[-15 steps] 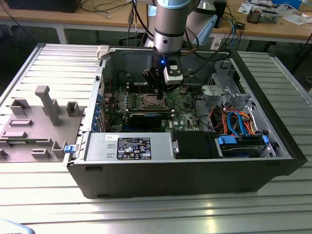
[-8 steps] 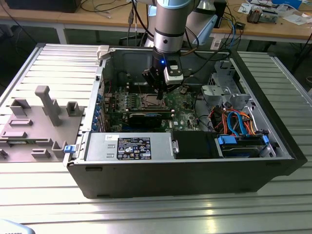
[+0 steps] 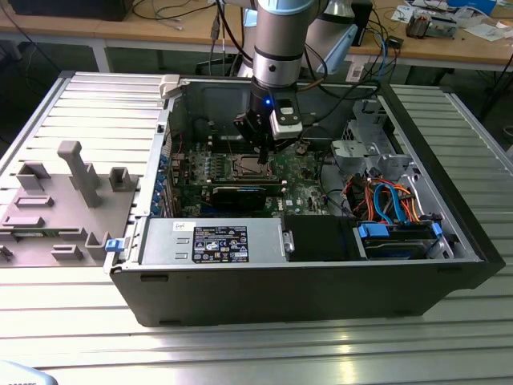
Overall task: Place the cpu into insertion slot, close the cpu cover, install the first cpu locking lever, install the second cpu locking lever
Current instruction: 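Install the first cpu locking lever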
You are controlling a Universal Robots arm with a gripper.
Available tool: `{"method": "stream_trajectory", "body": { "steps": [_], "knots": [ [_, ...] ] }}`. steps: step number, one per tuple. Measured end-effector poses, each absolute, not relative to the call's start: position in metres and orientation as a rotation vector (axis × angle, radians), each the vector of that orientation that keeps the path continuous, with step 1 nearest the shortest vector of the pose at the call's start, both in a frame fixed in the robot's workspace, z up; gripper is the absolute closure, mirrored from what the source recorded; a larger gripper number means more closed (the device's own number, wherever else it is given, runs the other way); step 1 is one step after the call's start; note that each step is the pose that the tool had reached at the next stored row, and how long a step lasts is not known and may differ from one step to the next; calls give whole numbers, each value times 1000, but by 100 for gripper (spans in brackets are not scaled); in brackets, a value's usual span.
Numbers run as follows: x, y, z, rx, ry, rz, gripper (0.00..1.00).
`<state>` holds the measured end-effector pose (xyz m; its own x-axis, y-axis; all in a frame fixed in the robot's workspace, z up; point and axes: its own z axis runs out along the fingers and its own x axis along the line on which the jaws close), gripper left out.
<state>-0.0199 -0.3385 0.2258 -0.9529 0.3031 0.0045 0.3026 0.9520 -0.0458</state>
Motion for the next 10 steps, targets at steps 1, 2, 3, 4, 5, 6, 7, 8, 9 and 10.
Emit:
{"method": "stream_trajectory", "body": {
  "steps": [1, 2, 3, 4, 5, 6, 7, 8, 9, 10],
  "knots": [
    [-20, -339, 226, -475, -3093, 70, 89],
    [-20, -339, 226, -470, -3094, 70, 89],
    [-20, -339, 226, -467, -3095, 70, 89],
    [-20, -339, 226, -465, -3095, 70, 89],
    [-20, -339, 226, -461, -3095, 70, 89],
    [-20, -339, 226, -457, -3096, 70, 89],
    [-20, -339, 226, -452, -3097, 70, 89],
    [-20, -339, 226, -450, -3097, 70, 89],
    [-20, -339, 226, -448, -3098, 70, 89],
    [-20, -339, 226, -445, -3098, 70, 89]
  ]
}}
